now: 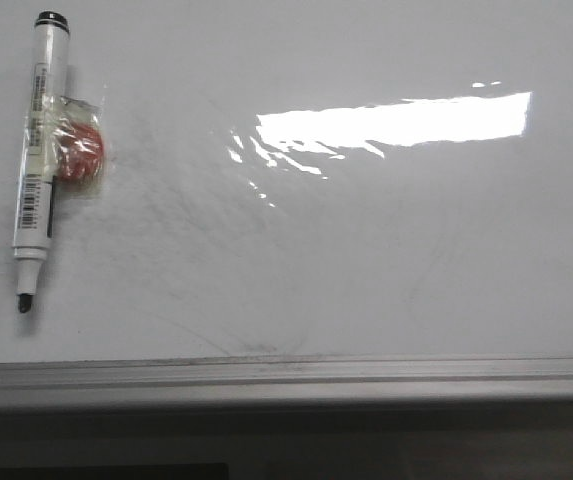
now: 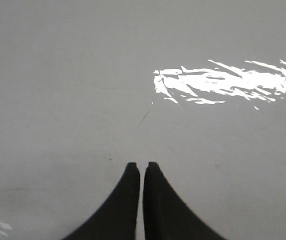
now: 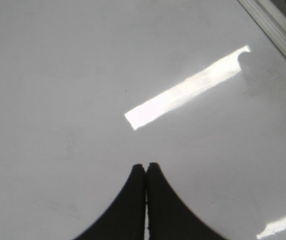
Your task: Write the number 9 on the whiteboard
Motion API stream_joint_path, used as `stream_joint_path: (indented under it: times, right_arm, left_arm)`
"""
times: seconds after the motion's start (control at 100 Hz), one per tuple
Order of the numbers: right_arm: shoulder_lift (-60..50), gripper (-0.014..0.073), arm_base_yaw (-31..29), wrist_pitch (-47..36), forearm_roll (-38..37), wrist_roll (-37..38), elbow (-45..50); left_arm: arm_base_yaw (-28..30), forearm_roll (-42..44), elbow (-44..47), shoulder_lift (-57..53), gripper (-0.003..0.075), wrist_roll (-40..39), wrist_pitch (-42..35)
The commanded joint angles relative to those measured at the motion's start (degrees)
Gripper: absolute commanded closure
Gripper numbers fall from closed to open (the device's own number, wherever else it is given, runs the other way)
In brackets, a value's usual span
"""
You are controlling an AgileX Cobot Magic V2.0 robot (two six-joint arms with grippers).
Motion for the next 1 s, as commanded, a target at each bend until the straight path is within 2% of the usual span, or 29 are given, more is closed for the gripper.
stream_joint_path:
  times: [0.0,0.2,0.5,0.57,0.69,0.76,0.9,0.99]
  right_arm:
    - [-1.2,0.0657,-0.36,-5.01,-1.47,0.7,0.64]
    - [-0.27,0.0657,-0.13,0.47,-18.37,0.7,-4.31]
    - [12.74,0.0657,5.4,8.53,-23.27,-0.48,-14.99]
    - [15.62,0.0657,6.98,8.53,-23.27,-0.48,-16.78]
    - [18.59,0.0657,9.47,9.87,-23.01,-0.48,-17.58]
    - [19.26,0.0657,10.9,10.78,-22.05,-0.48,-17.58]
    - [19.35,0.0657,14.4,11.21,-19.1,0.79,-17.58]
    - [19.35,0.0657,17.1,11.31,-17.75,0.79,-17.58]
  left_arm:
    - [0.0,-0.09,-3.2,-1.3,0.0741,-0.46,-2.74]
    - [0.0,-0.09,-10.38,2.12,0.0741,-0.46,3.98]
    - [0.0,-0.41,-17.37,12.17,0.0724,-0.46,7.3]
    - [0.0,-0.65,-17.49,14.66,0.0634,-0.46,5.7]
    - [0.0,-0.75,-17.25,17.98,0.0354,-0.46,-0.62]
    - [0.0,-2.19,-17.12,19.52,0.0259,-0.46,-4.7]
    - [-0.22,-2.17,-17.12,21.09,0.0247,-0.46,-8.68]
    - [-2.92,-1.54,-17.12,21.51,0.0247,-0.46,-8.69]
